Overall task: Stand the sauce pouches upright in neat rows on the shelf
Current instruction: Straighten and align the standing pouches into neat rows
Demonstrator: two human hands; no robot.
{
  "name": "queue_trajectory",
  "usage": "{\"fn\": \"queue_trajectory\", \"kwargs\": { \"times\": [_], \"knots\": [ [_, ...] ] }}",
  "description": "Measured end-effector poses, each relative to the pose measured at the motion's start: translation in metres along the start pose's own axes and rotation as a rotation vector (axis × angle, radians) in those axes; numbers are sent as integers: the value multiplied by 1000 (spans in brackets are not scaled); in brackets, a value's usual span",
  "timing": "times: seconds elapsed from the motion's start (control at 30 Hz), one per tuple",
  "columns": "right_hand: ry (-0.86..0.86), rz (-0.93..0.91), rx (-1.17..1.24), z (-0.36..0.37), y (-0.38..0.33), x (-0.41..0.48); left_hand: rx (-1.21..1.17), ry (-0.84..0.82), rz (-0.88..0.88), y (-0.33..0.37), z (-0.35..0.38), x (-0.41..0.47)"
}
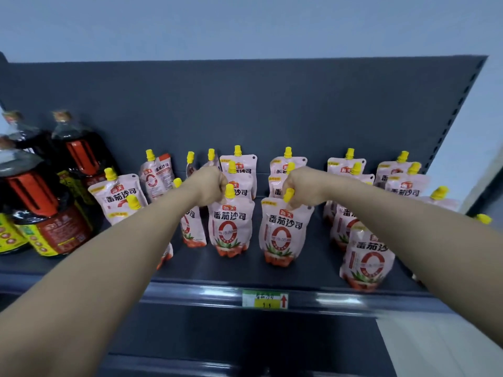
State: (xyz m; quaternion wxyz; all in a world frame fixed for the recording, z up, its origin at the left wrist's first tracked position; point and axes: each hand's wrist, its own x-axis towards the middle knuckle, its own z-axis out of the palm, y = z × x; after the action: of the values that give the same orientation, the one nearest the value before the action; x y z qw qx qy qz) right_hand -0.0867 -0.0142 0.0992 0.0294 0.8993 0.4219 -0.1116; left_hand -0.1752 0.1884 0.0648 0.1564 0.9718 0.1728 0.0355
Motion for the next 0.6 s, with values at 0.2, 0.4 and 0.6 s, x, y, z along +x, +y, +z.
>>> {"fn": "queue_trajectory", "kwargs": {
  "times": [0.2, 0.4, 0.6],
  "knots": [
    [39, 137, -34, 0, 11, 10, -17, 33, 7, -4, 2, 13],
    [74, 193, 42, 1, 12, 20, -44, 26, 4, -10, 3, 24],
    [72, 216, 68, 1, 9, 23, -55, -32, 13, -14, 1, 23]
  ]
}}
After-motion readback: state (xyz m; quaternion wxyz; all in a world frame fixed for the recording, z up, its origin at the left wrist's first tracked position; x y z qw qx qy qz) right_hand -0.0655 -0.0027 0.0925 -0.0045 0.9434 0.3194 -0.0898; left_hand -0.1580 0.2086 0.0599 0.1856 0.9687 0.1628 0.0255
